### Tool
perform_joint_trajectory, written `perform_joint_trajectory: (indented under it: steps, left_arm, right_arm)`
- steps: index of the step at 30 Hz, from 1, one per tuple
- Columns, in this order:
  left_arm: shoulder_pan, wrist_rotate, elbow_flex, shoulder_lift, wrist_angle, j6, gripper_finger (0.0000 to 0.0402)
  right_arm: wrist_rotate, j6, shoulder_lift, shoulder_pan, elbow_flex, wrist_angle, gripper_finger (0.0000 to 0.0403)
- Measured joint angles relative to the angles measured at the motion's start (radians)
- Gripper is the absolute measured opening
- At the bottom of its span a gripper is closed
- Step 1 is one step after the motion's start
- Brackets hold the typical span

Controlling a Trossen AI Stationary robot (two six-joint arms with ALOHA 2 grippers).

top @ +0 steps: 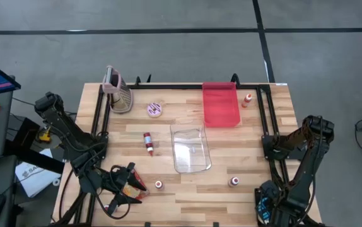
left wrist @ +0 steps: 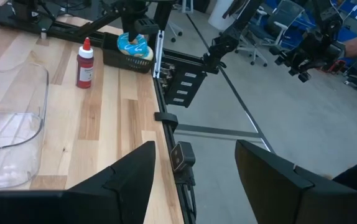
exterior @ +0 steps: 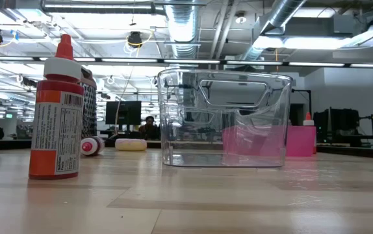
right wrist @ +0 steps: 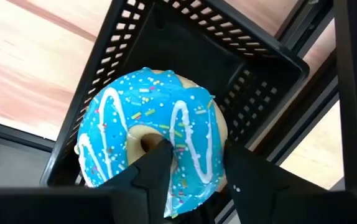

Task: Pick & Place Food Item
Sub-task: Put the blue donut into the black bin, then put the violet donut into the black bin

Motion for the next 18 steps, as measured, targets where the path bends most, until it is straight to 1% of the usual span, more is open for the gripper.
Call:
perform_joint_trajectory:
  steps: [7, 15, 18]
  left_arm:
    - [0.000, 0.000, 0.000, 0.000, 0.000, -0.017, 0.0218]
    - [0.000, 0.000, 0.000, 0.000, 0.000, -0.017, 0.0218]
    - [0.000, 0.000, 0.000, 0.000, 0.000, -0.017, 0.0218]
  right_arm:
    - [-0.013, -0.012, 0.000, 0.000, 0.000, 0.009, 0.0160]
    - [-0.024, -0.014, 0.000, -0.001, 0.001, 0.013, 0.0162]
    - [-0.005, -0.010, 0.001, -0.005, 0.016, -0.019, 0.0162]
